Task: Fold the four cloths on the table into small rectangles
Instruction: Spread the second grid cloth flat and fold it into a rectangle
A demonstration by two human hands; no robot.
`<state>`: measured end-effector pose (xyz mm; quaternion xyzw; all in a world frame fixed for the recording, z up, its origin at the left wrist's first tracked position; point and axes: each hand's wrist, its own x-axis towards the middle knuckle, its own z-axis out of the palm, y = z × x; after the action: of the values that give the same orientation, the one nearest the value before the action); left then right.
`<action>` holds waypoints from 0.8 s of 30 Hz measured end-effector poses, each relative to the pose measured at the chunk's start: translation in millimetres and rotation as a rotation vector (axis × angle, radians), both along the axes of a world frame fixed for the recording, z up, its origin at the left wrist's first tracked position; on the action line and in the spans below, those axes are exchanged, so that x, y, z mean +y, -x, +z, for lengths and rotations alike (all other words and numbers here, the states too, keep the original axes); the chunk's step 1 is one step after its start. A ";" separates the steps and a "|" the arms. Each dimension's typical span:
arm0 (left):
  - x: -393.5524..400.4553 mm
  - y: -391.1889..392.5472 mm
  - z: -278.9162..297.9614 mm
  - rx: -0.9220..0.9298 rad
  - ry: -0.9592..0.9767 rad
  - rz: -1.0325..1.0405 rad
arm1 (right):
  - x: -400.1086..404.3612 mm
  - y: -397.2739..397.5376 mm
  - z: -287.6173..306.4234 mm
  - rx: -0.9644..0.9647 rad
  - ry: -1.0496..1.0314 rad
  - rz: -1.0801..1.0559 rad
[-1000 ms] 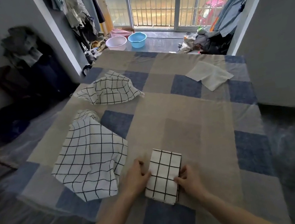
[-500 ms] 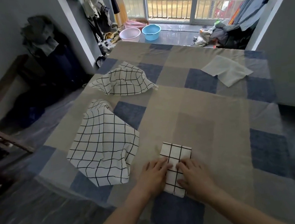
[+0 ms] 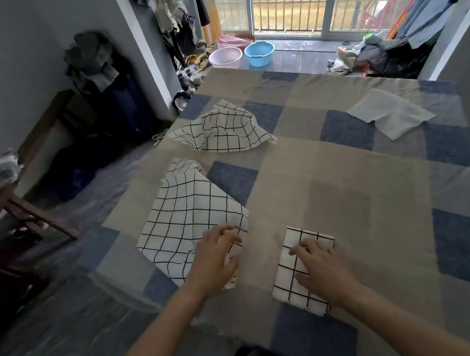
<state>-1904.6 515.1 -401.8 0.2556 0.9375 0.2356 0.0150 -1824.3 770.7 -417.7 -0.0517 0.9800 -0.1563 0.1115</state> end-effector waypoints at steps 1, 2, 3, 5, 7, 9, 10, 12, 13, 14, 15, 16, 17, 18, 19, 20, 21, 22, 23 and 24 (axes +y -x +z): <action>-18.9 11.6 4.3 -0.028 -0.048 0.077 | -8.4 5.6 3.2 -0.001 0.025 0.032; -38.5 22.8 6.4 -0.069 -0.079 0.146 | -17.7 11.2 5.7 -0.005 0.043 0.067; -57.6 33.2 7.7 -0.110 -0.085 0.201 | -27.2 16.5 7.8 -0.005 0.065 0.101; -94.3 49.9 7.8 -0.193 -0.053 0.263 | -48.6 26.4 14.8 -0.002 0.112 0.153; -122.6 57.8 9.4 -0.321 -0.018 0.229 | -70.6 34.6 18.0 -0.016 0.087 0.209; -140.4 59.7 13.0 -0.425 0.034 0.086 | -94.3 44.8 16.3 -0.060 0.001 0.264; -146.1 59.9 14.4 -0.438 0.070 0.003 | -105.8 51.0 12.5 -0.075 -0.029 0.279; -152.2 58.8 15.1 -0.437 0.105 -0.124 | -128.1 62.6 4.7 -0.024 -0.010 0.299; -153.5 58.1 15.3 -0.427 0.123 -0.173 | -139.5 68.3 0.9 0.012 0.006 0.291; -154.5 57.3 14.1 -0.403 0.148 -0.219 | -152.0 73.1 -0.7 0.041 0.019 0.266; -155.5 56.3 12.3 -0.366 0.170 -0.262 | -165.6 77.1 0.8 0.049 0.059 0.205; -156.3 55.5 10.0 -0.327 0.181 -0.291 | -177.5 81.3 1.7 0.064 0.125 0.136; -156.5 55.2 7.7 -0.294 0.177 -0.301 | -189.2 85.0 5.0 0.085 0.205 0.053; -157.4 56.4 5.4 -0.256 0.146 -0.298 | -200.7 88.6 8.5 0.110 0.266 -0.025; -158.6 58.7 4.3 -0.210 0.099 -0.285 | -210.1 91.6 13.3 0.150 0.298 -0.089; -158.7 61.7 3.9 -0.153 0.041 -0.255 | -217.9 93.9 18.9 0.183 0.333 -0.145; -160.9 66.2 4.4 -0.098 -0.024 -0.213 | -225.7 94.8 25.9 0.211 0.367 -0.200; -165.9 72.2 6.1 -0.060 -0.089 -0.166 | -234.8 95.4 34.9 0.239 0.397 -0.254; -171.6 79.5 10.0 -0.027 -0.149 -0.121 | -242.0 96.2 41.6 0.279 0.417 -0.302; -177.7 87.5 14.0 0.002 -0.197 -0.088 | -248.2 96.1 48.9 0.310 0.432 -0.345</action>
<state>-1992.1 337.5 -387.8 0.2972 0.8976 0.3255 -0.0006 -1920.3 522.5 -368.8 0.0697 0.9238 -0.3676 -0.0808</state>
